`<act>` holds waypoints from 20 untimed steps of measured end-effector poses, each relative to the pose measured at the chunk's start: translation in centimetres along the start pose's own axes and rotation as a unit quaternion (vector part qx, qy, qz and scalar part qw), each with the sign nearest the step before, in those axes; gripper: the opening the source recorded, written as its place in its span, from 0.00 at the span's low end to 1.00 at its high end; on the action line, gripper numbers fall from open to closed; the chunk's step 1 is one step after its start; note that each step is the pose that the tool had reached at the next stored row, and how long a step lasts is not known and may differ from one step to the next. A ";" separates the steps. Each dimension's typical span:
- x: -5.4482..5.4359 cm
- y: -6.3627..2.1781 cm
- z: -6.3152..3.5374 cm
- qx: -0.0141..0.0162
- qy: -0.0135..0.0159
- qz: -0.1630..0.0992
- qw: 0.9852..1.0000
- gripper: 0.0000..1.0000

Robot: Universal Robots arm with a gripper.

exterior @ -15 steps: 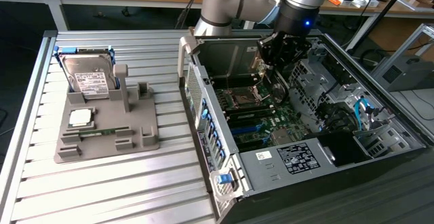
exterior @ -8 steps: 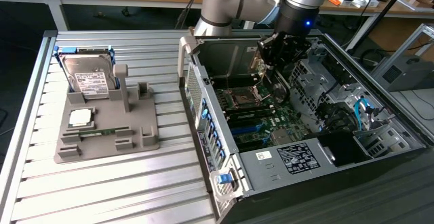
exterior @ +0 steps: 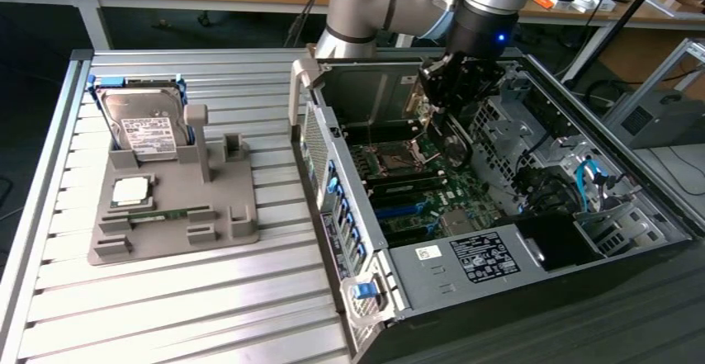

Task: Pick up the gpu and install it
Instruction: 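Insert the gpu into the slot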

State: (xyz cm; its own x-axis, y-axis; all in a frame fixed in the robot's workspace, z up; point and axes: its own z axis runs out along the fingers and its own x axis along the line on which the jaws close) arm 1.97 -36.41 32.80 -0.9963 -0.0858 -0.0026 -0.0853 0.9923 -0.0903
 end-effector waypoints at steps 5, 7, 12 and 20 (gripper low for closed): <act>0.0 0.00 0.00 0.000 -0.001 -0.009 1.000 0.27; 0.0 0.00 0.00 0.000 -0.001 -0.012 1.000 0.27; 0.0 0.00 0.00 0.000 -0.002 -0.025 1.000 0.27; 0.0 0.00 0.00 0.000 -0.004 -0.041 0.999 0.27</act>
State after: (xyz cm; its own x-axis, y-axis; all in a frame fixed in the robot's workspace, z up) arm 1.97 -36.41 32.81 -0.9860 -0.1670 -0.0026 -0.1661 0.9820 -0.0903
